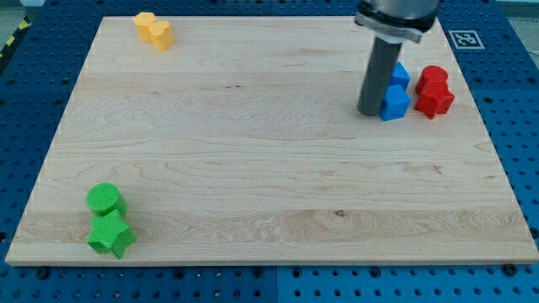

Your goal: Place the arm towards the top left of the green circle

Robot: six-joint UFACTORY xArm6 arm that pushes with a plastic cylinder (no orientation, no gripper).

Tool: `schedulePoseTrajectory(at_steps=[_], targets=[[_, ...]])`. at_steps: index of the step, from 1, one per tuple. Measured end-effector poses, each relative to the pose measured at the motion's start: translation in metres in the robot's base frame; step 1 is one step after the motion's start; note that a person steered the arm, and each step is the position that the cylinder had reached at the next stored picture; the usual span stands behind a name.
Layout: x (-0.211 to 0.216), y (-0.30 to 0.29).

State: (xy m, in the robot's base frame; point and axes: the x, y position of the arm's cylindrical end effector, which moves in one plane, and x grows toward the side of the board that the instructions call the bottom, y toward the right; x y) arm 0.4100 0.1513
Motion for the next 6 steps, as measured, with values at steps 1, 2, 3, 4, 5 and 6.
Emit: schedulePoseTrajectory(at_steps=[1,2,3,4,5,6], targets=[[0.000,0.019],[0.000,0.001],[0.000,-0.067],[0.000,-0.158],[0.004,-0.269],[0.018,-0.372]])
